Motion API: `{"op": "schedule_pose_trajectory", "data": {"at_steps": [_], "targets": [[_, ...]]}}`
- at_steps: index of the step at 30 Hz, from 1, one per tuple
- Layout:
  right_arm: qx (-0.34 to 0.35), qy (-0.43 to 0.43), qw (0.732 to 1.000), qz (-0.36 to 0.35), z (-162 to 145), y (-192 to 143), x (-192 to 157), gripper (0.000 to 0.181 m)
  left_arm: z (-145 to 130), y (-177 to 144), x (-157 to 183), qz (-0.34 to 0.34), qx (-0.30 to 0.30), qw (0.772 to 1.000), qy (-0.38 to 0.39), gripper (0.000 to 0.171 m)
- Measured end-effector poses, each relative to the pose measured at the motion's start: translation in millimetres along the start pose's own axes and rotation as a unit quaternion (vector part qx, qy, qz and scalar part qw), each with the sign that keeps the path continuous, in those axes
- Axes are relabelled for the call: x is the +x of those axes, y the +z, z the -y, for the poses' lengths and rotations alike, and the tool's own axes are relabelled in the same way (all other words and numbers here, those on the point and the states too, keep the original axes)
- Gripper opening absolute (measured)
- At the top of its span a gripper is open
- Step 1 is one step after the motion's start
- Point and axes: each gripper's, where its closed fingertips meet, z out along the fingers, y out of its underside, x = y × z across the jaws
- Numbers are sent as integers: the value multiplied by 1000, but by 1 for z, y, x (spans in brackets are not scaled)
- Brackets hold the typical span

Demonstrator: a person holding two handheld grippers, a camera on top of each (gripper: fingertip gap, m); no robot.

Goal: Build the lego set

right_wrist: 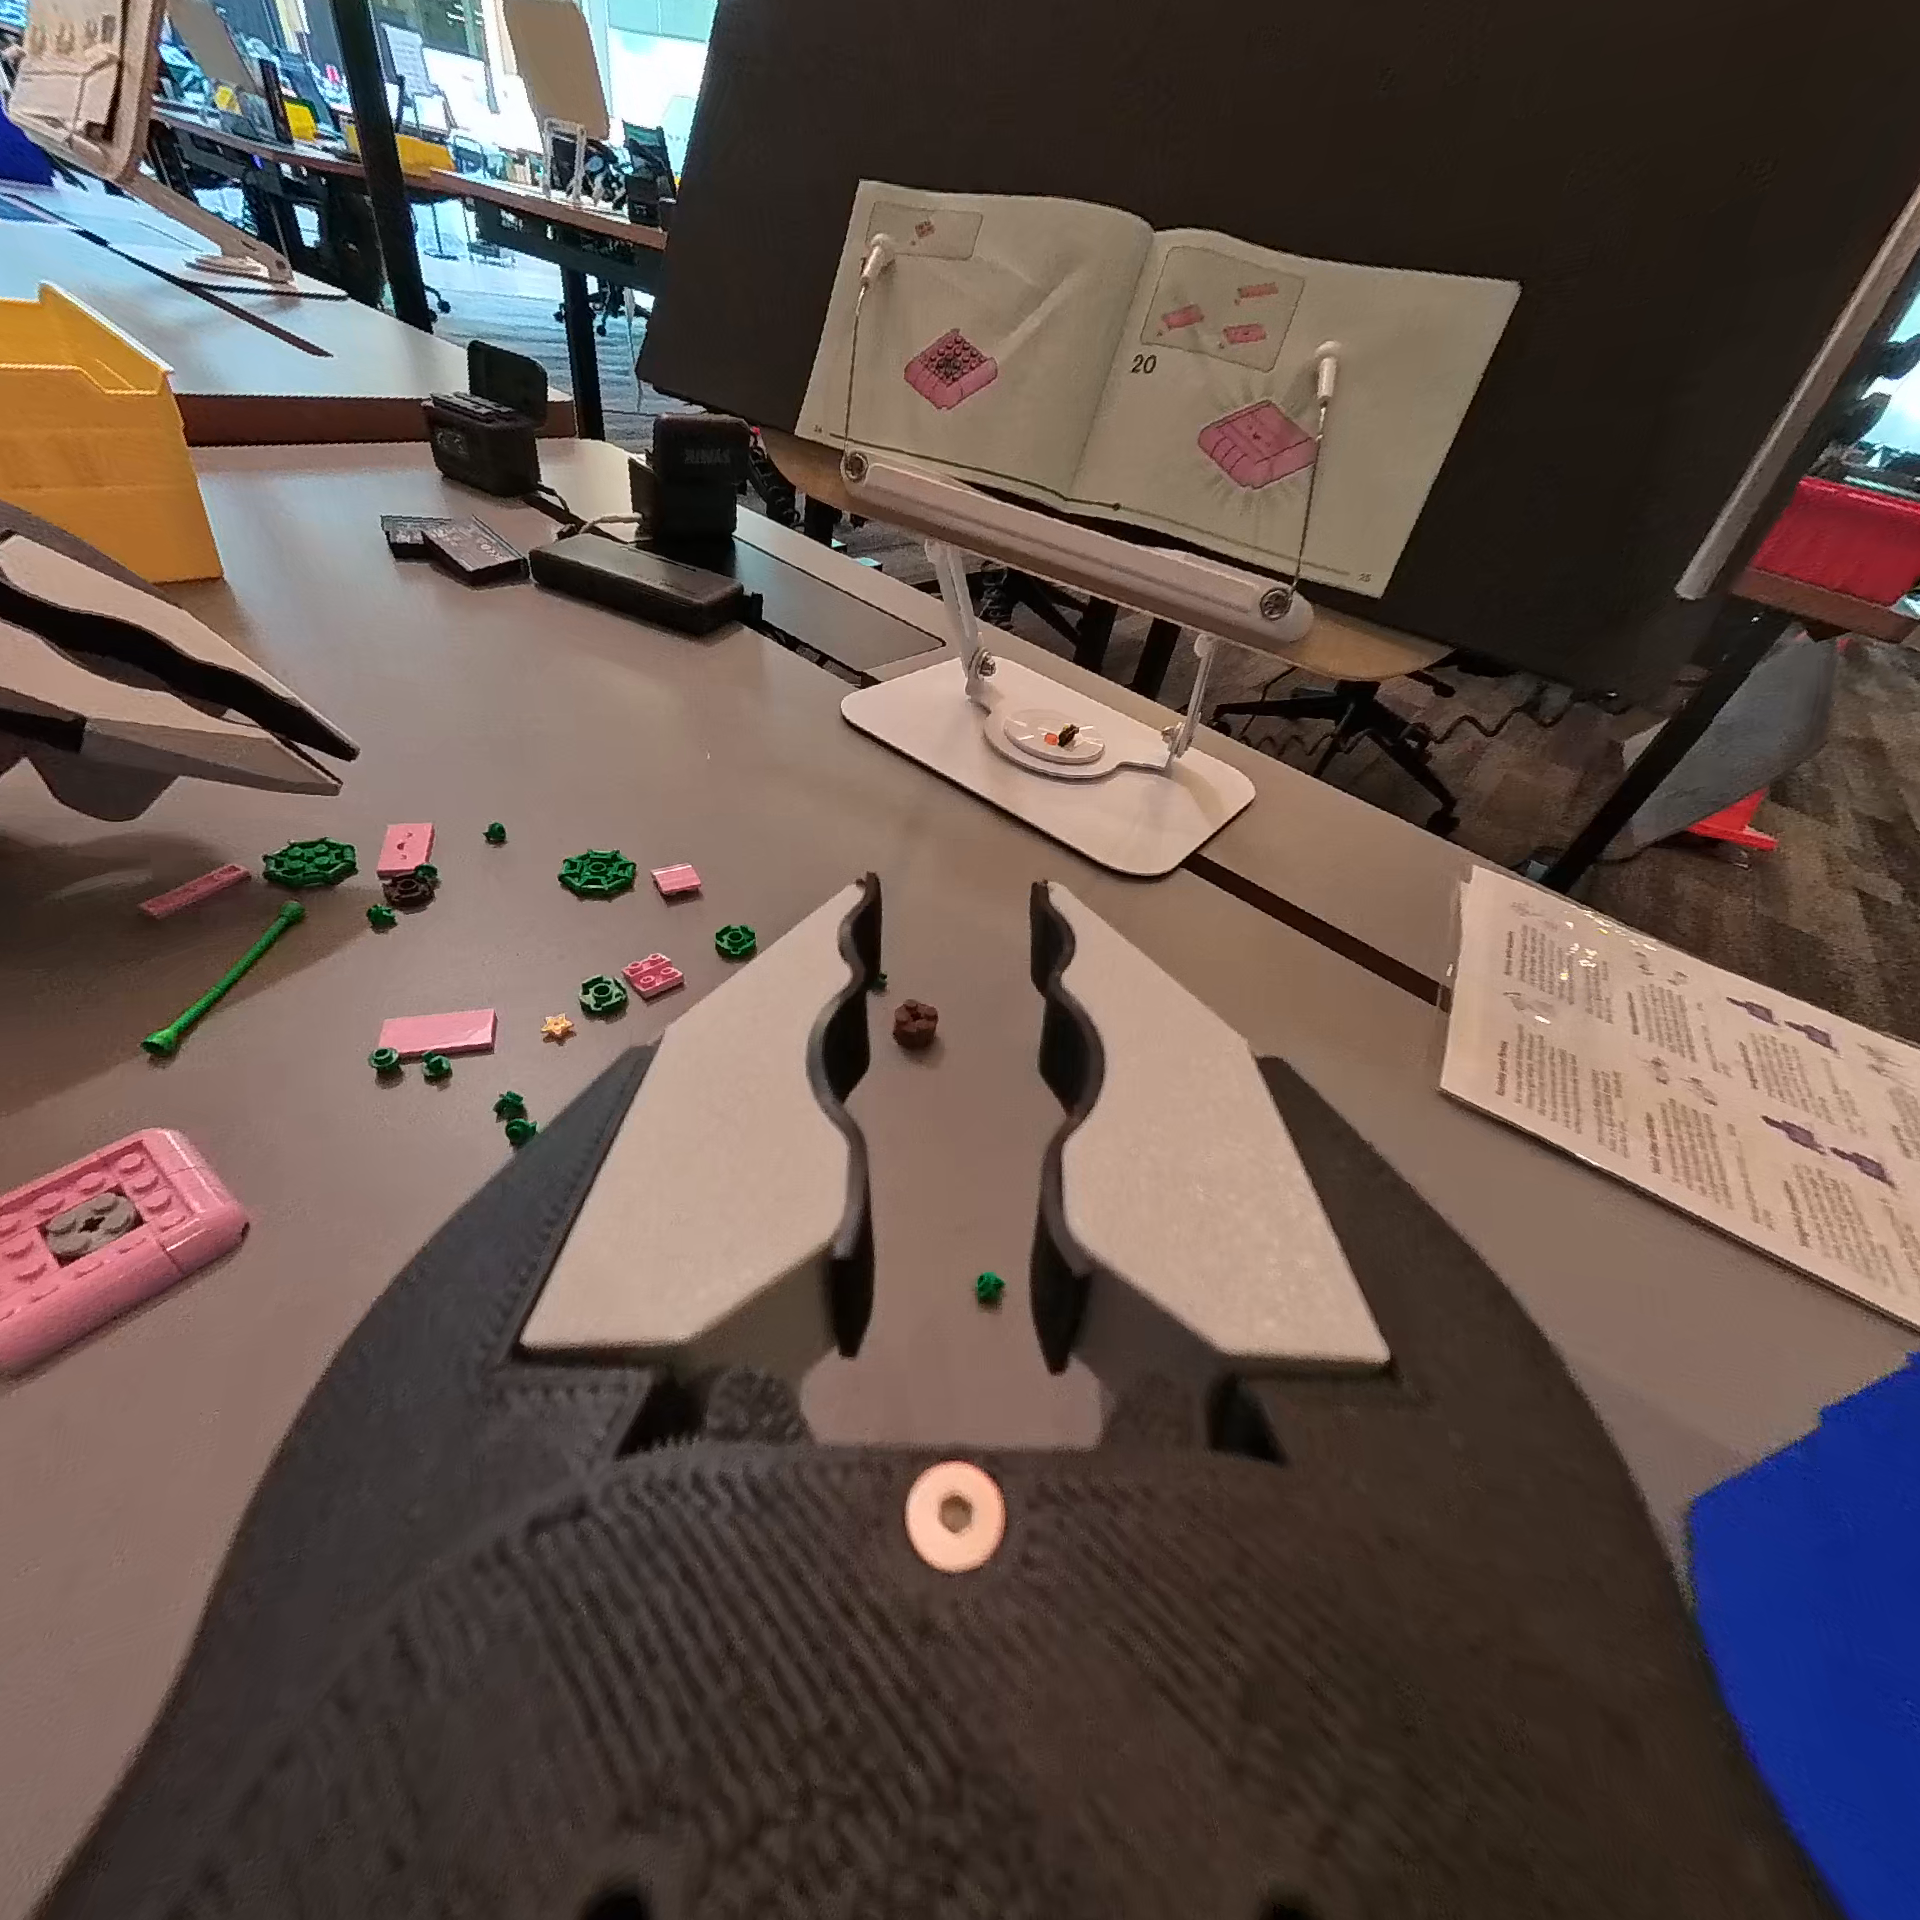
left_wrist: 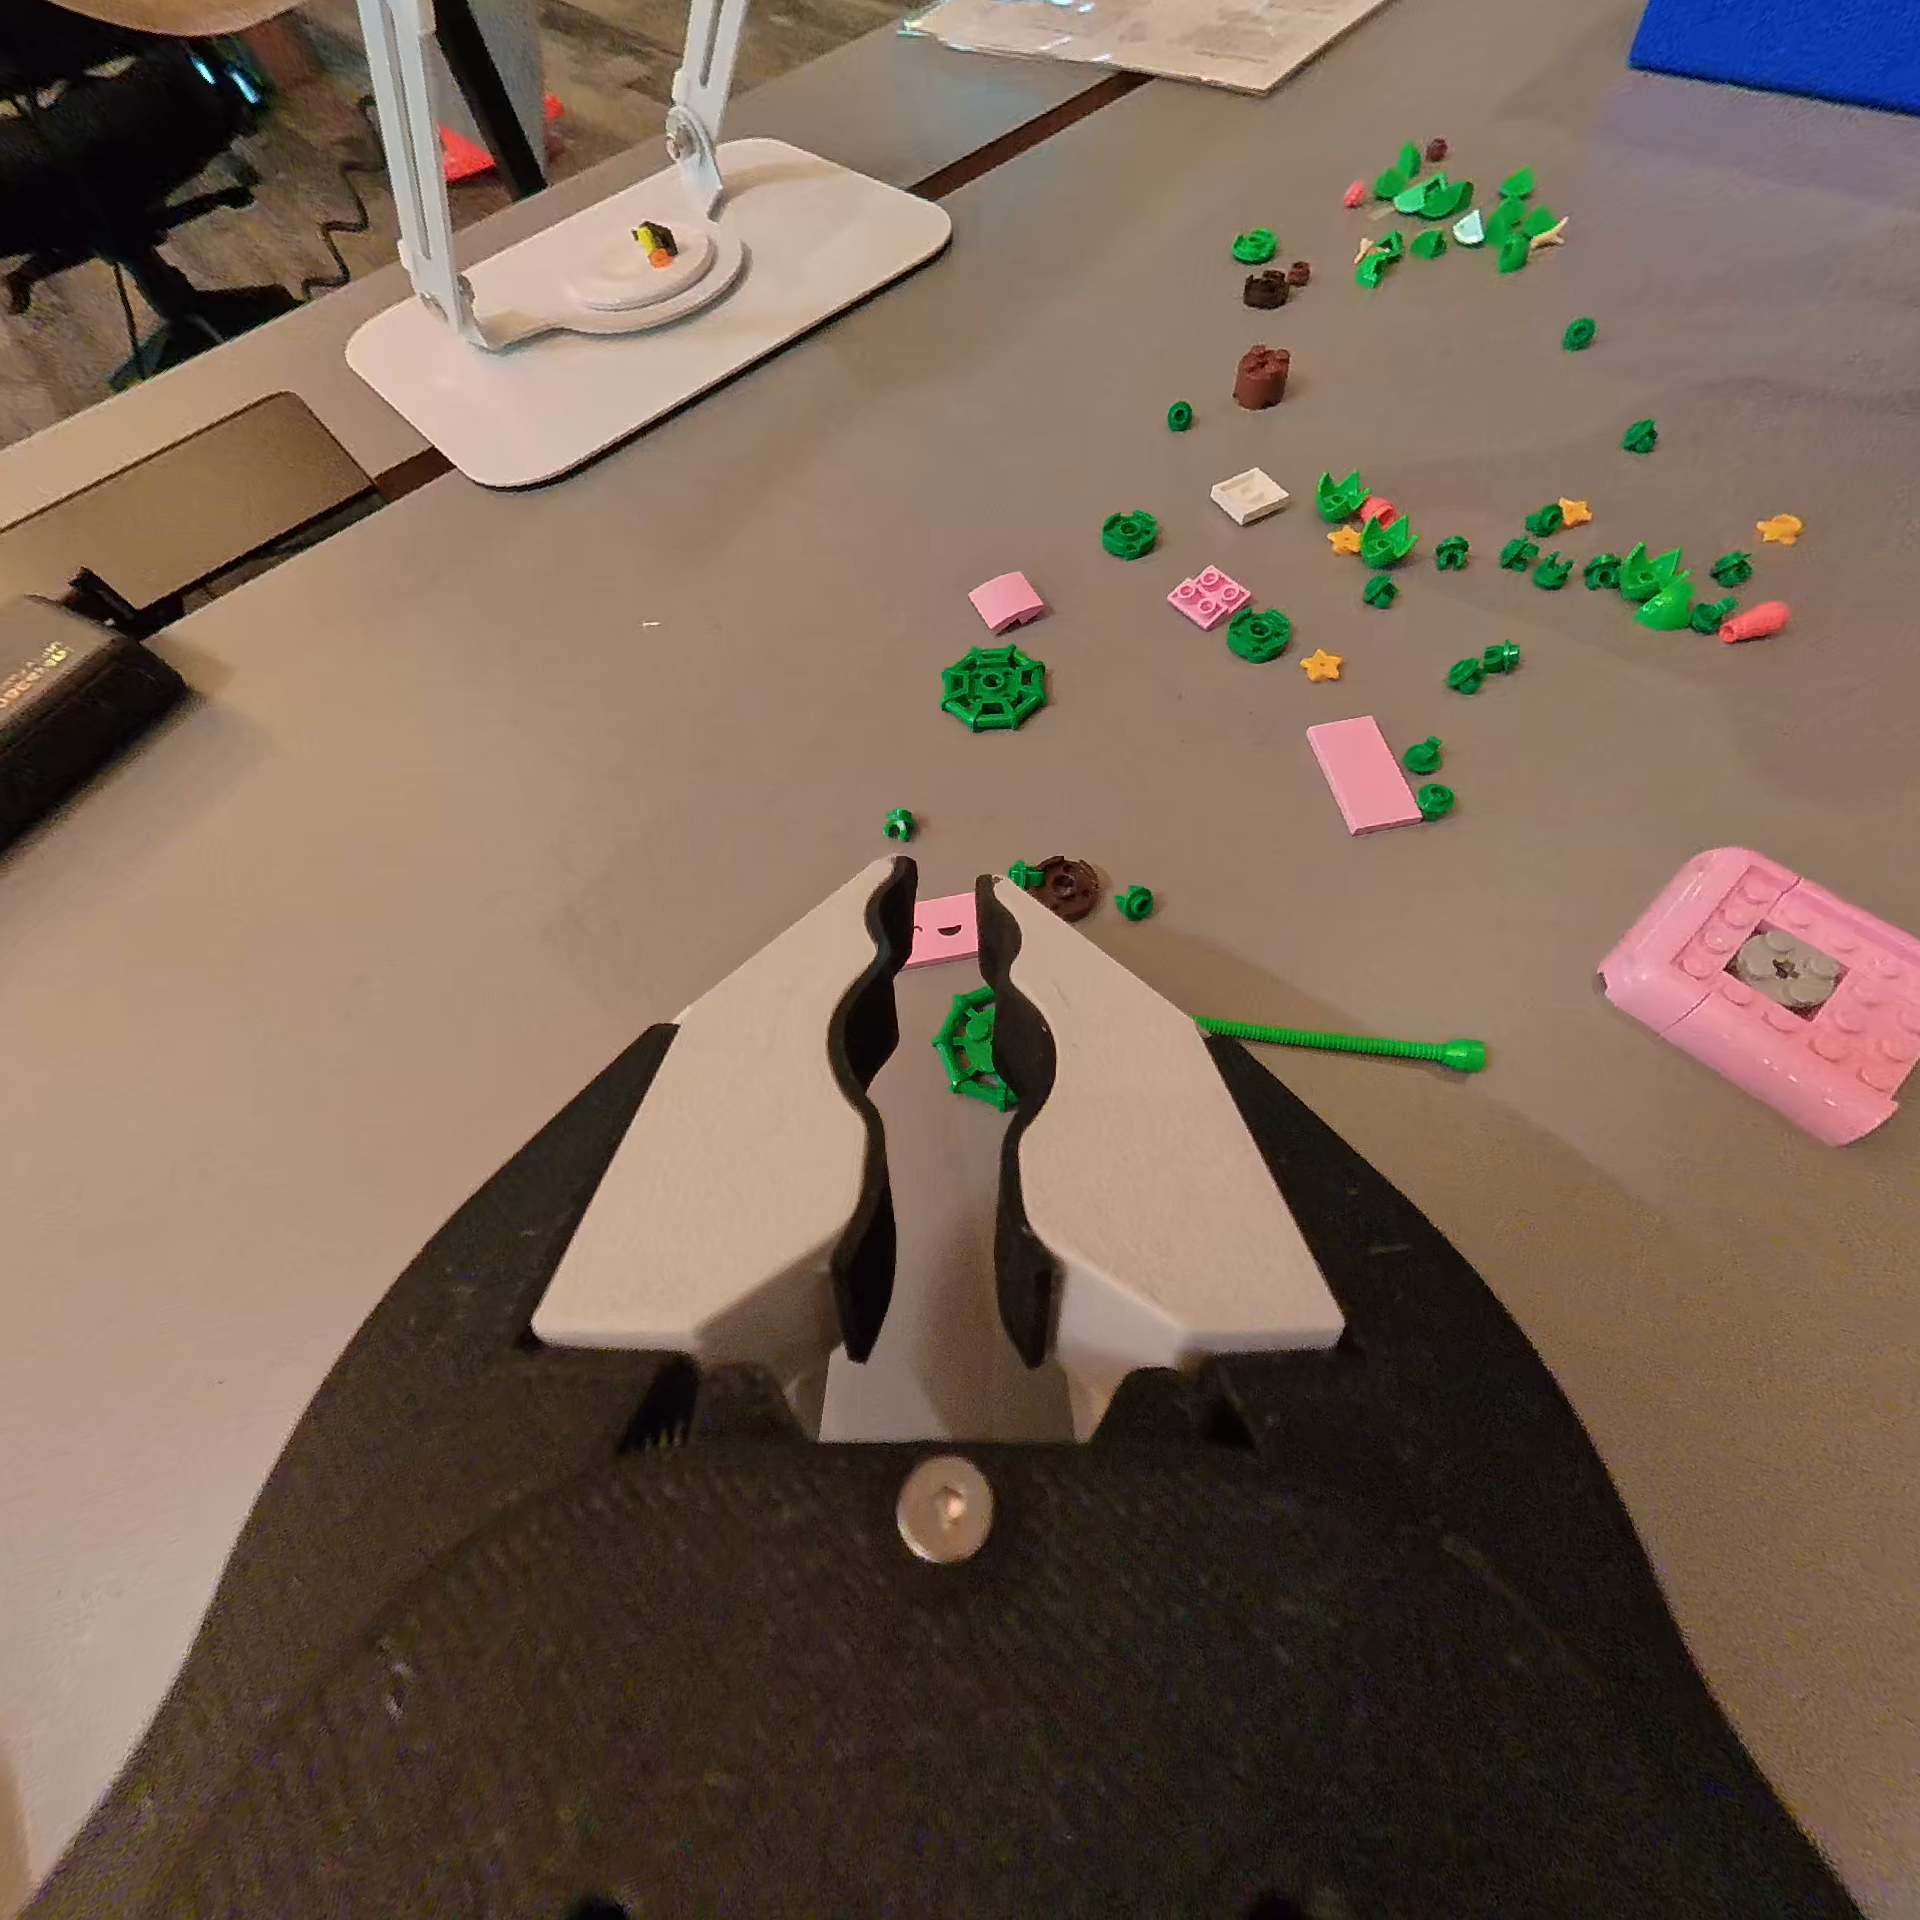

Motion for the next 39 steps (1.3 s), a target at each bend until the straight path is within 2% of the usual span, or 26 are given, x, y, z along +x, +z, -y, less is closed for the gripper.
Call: {"op": "schedule_pose_trajectory", "data": {"at_steps": [39], "targets": [[-1,-12,1000,-4,2,0,-3,30,0,1,1,10,-2,1000,14,7]]}}
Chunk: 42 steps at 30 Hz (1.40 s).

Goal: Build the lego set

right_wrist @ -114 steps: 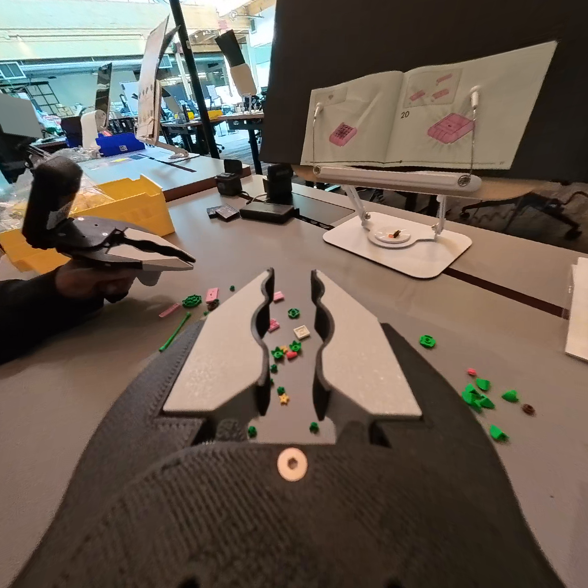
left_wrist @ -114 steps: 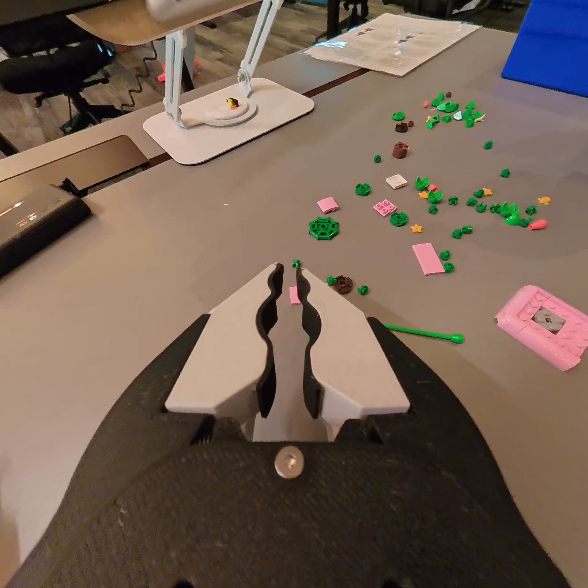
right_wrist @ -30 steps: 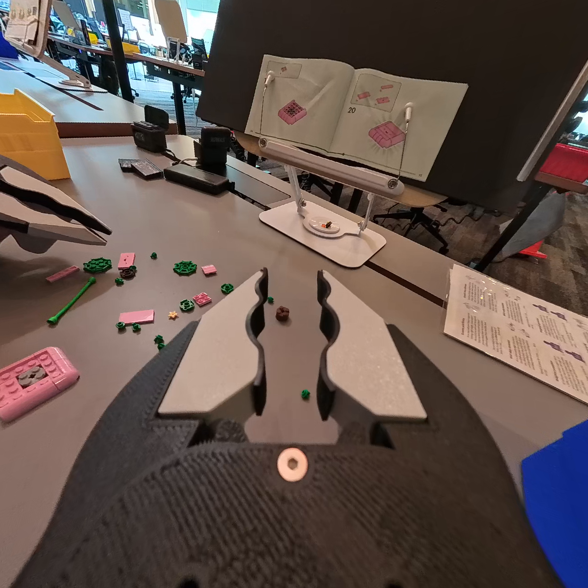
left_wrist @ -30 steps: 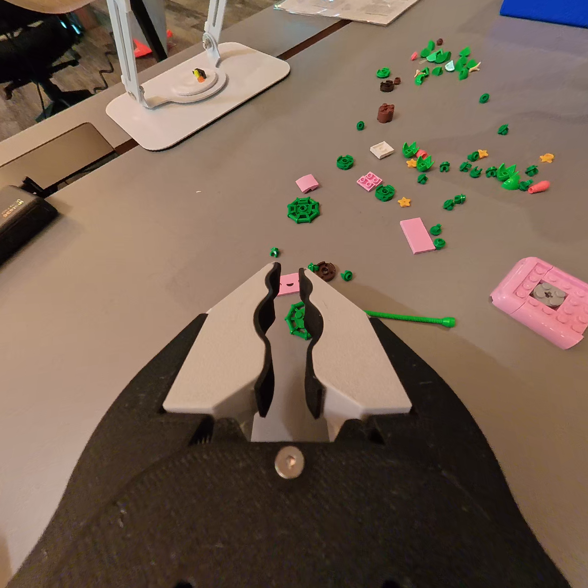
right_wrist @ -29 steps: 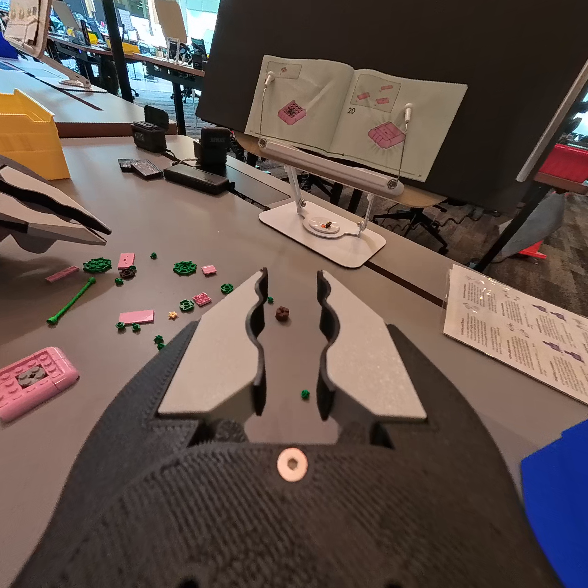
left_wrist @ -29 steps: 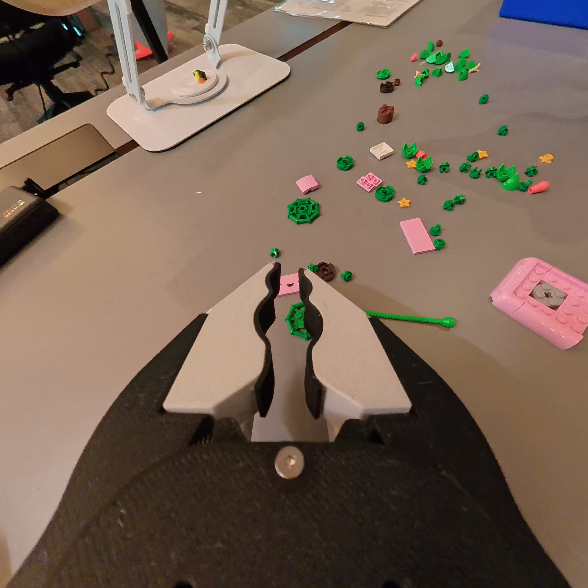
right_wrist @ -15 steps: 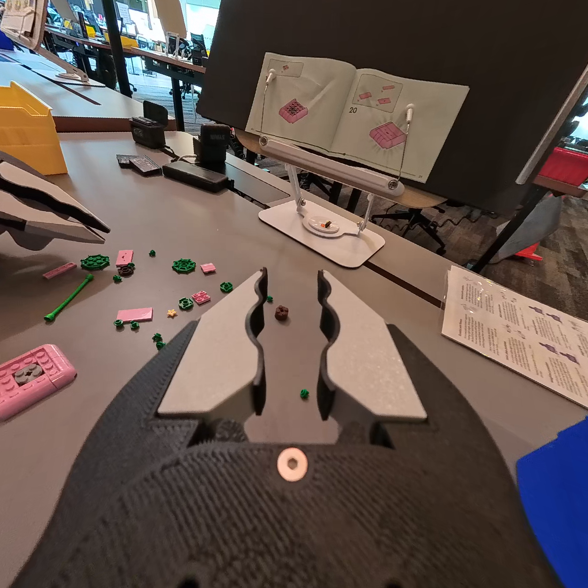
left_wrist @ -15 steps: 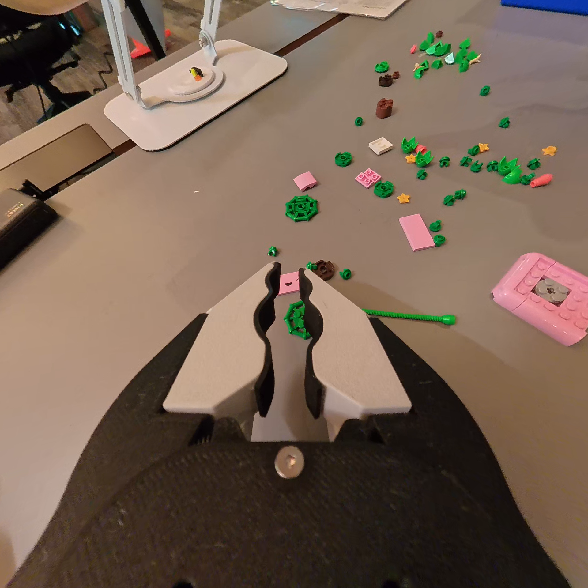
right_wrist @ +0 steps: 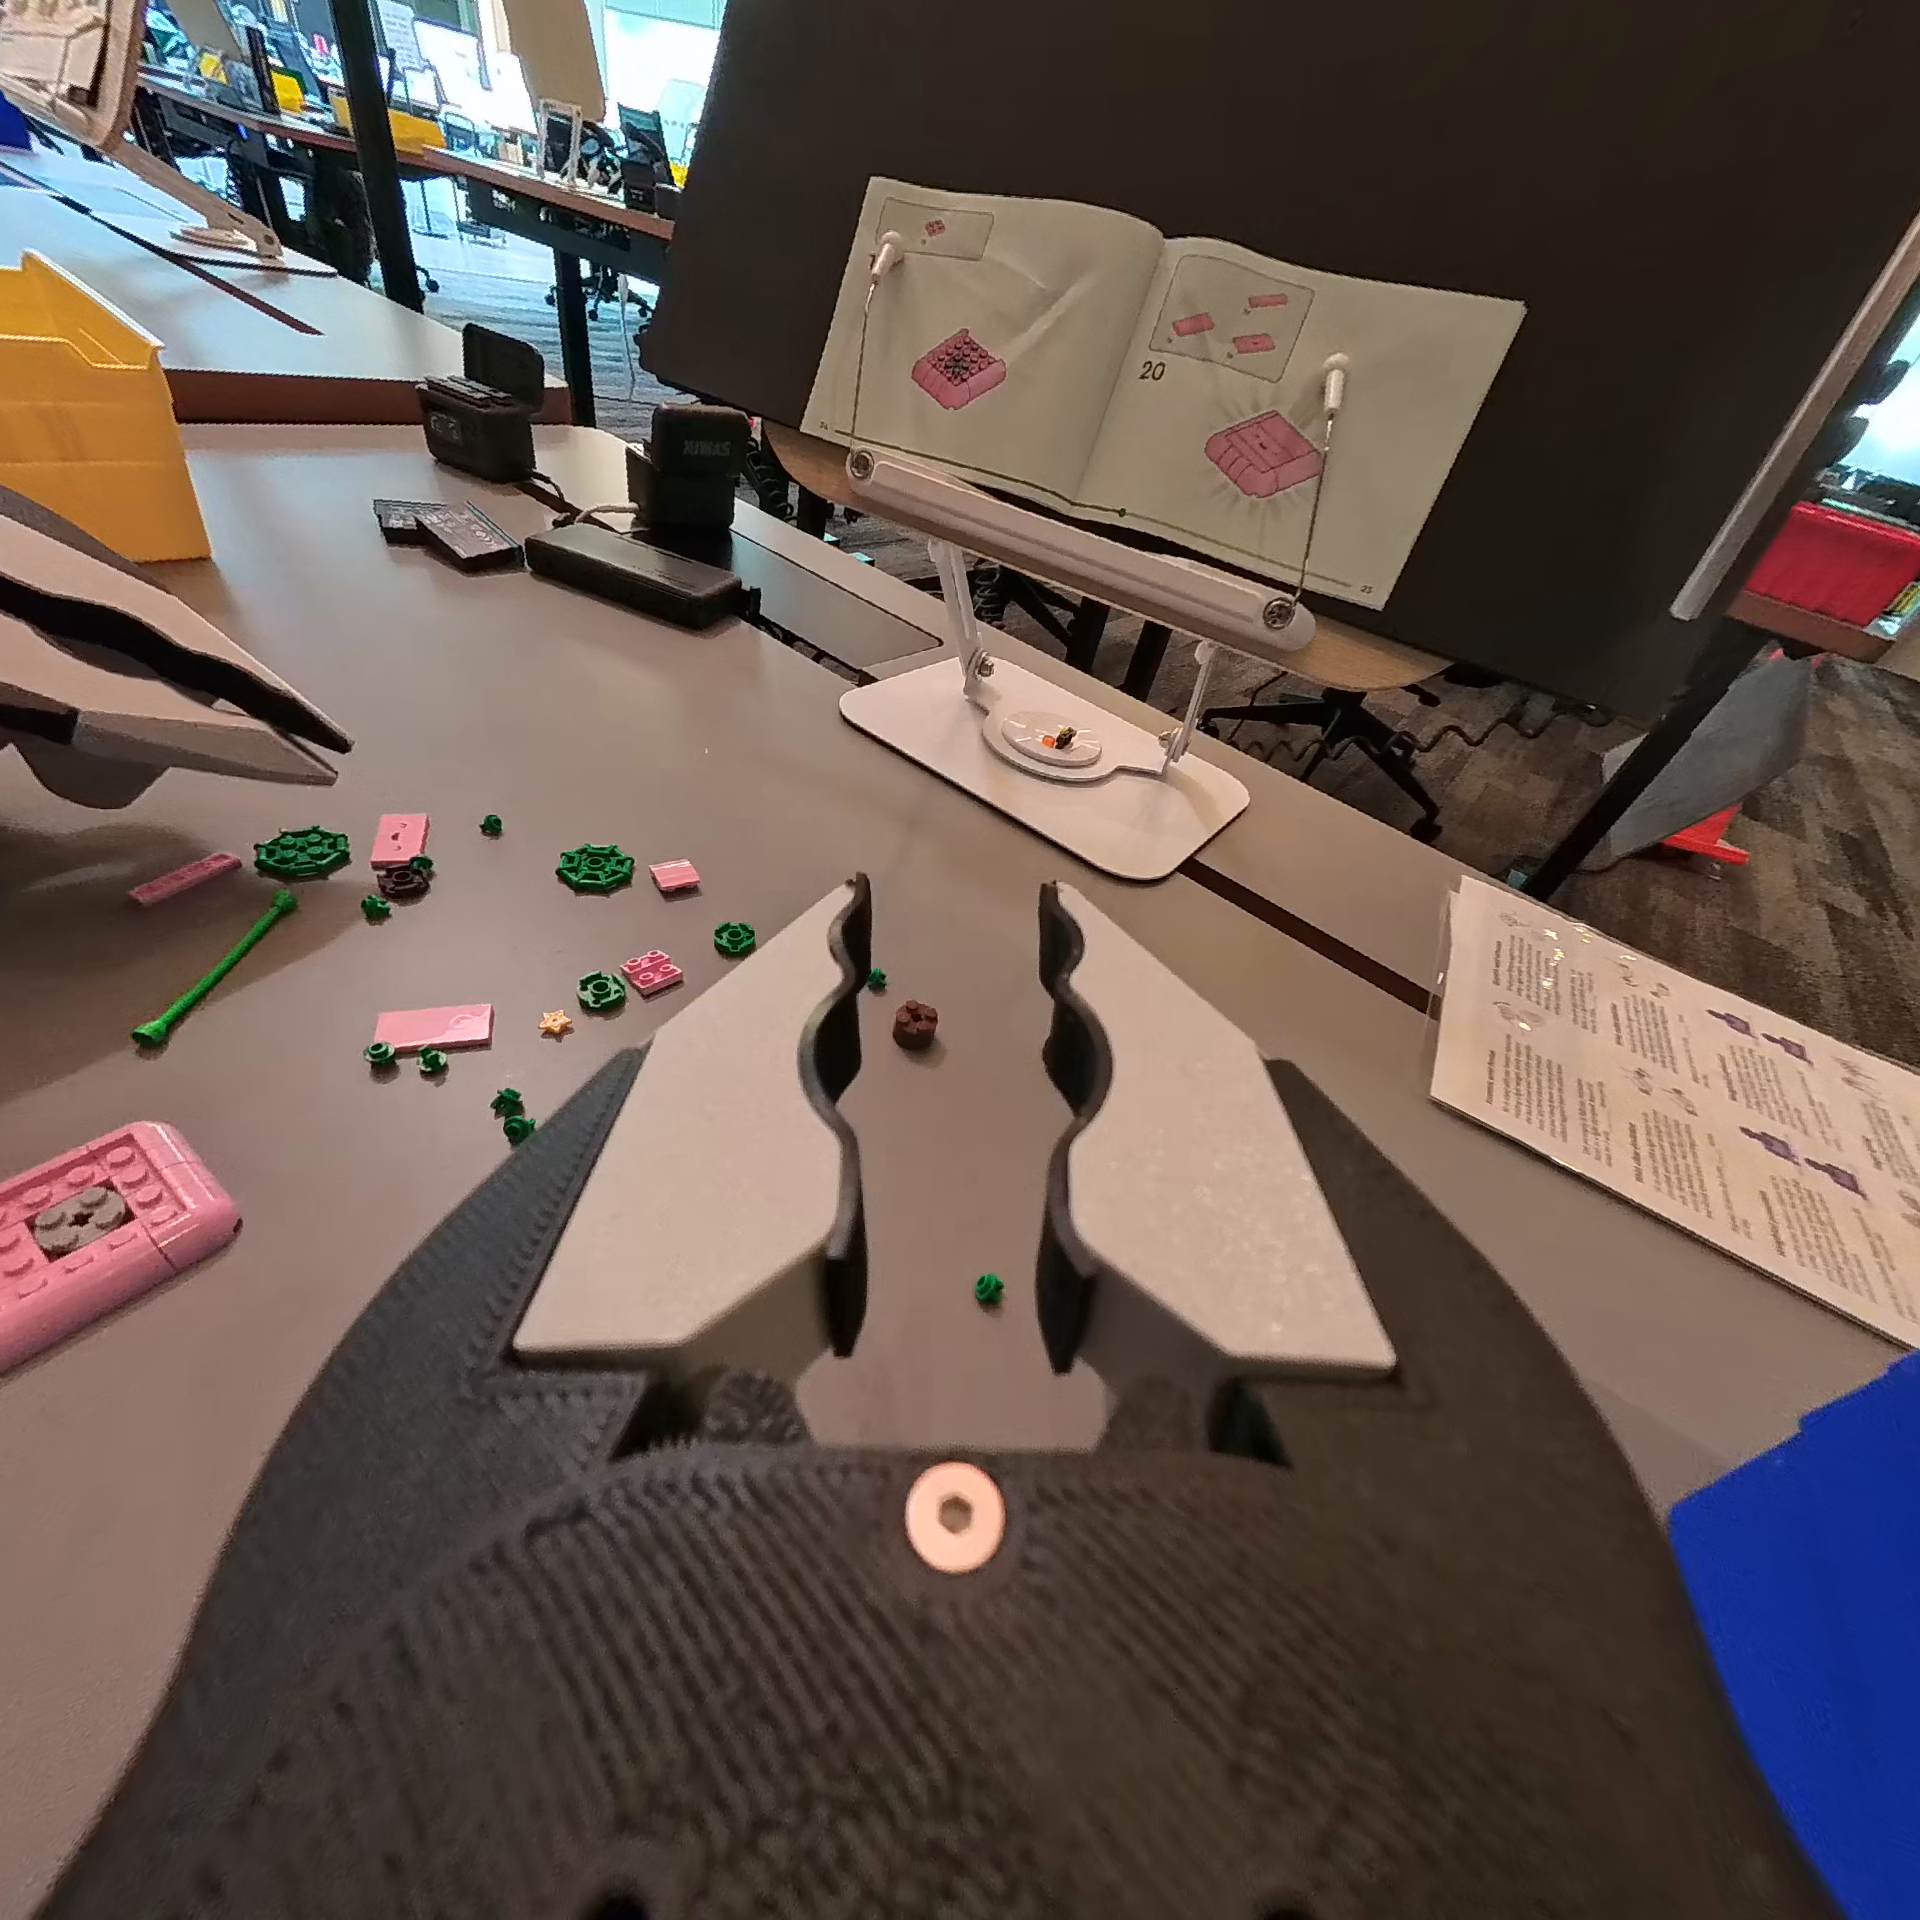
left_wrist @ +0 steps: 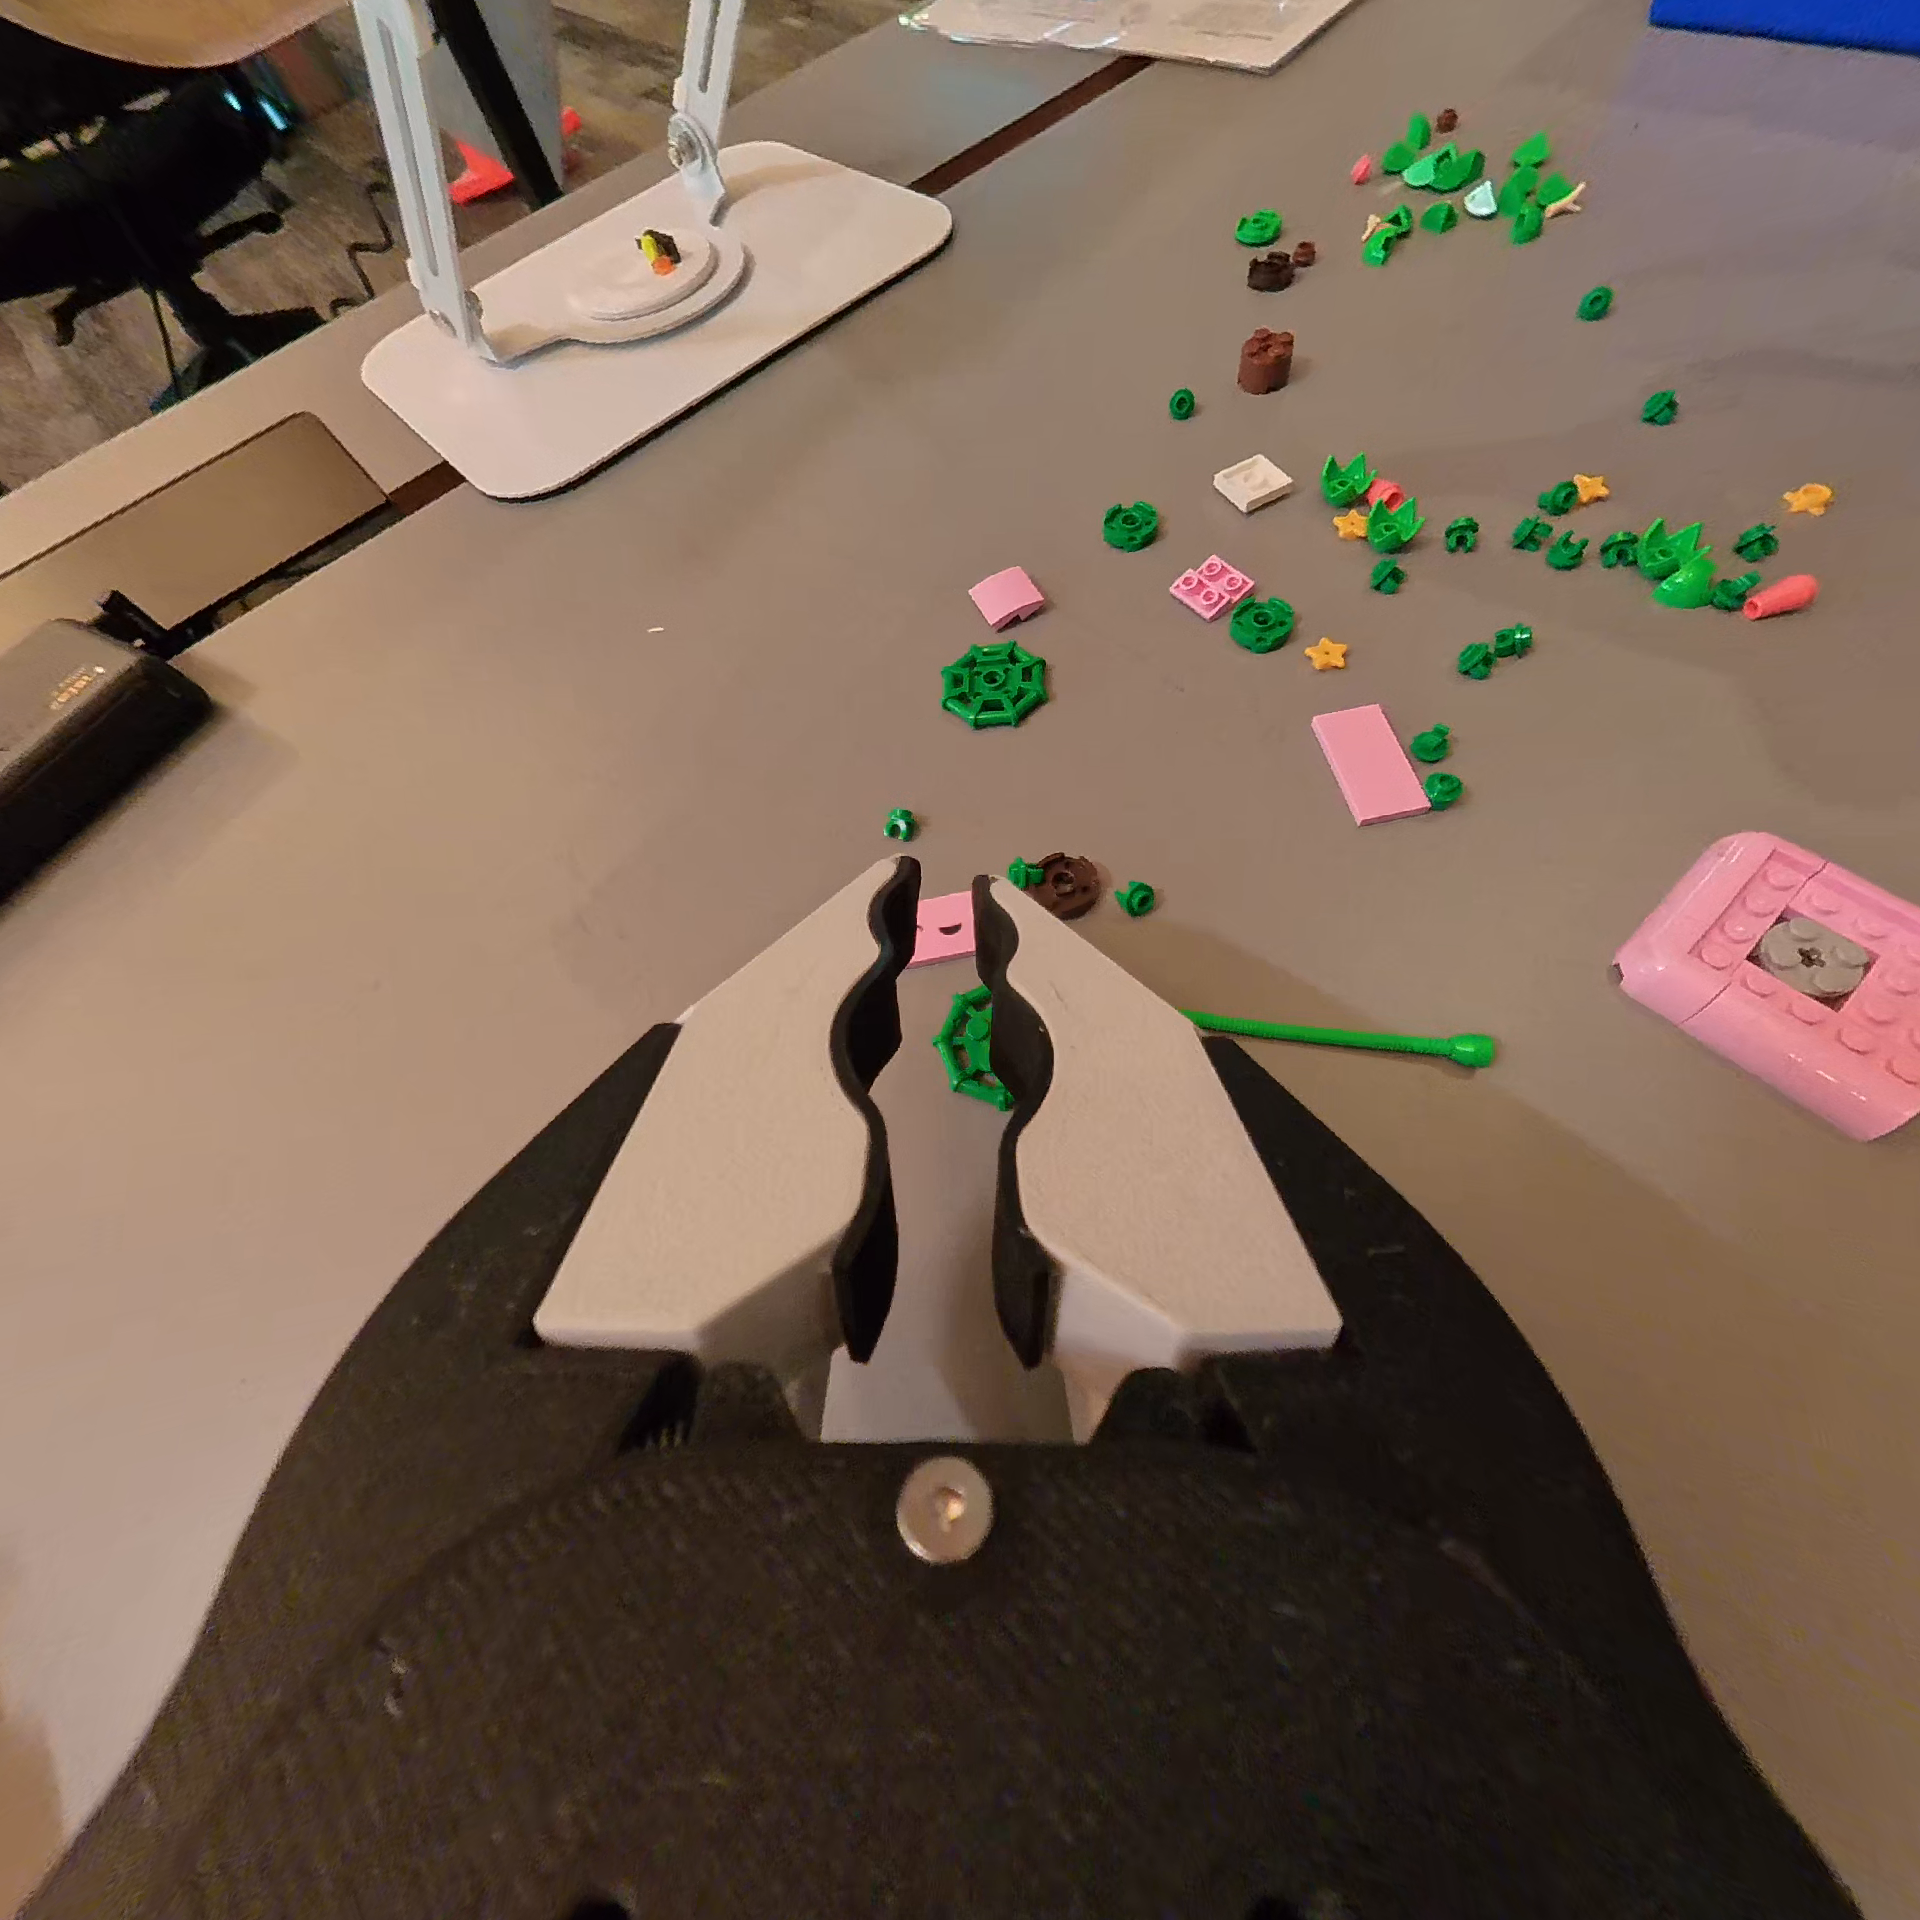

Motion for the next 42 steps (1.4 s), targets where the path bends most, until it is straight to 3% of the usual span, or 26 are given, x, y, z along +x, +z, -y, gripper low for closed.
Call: {"op": "schedule_pose_trajectory", "data": {"at_steps": [2,11,19,23,26,32,36,42], "targets": [[2,0,1000,-1,1,-1,1,30,0,0,-6,18,1,1000,-11,0],[47,29,998,-30,18,-17,25,29,3,-4,-19,23,18,997,-65,0],[117,90,988,-53,38,-41,52,26,4,-5,-17,19,22,998,-57,1],[120,90,988,-39,39,-39,46,20,10,-11,-25,34,42,996,-68,1],[118,85,989,-21,38,-37,39,0,15,-18,-34,43,62,993,-93,0],[109,79,991,-6,34,-30,29,0,15,-21,-42,46,70,990,-117,0],[100,86,991,3,31,-26,24,11,15,-20,-40,46,69,991,-107,0],[94,87,992,7,28,-23,22,15,13,-18,-35,28,63,992,-109,6]]}}
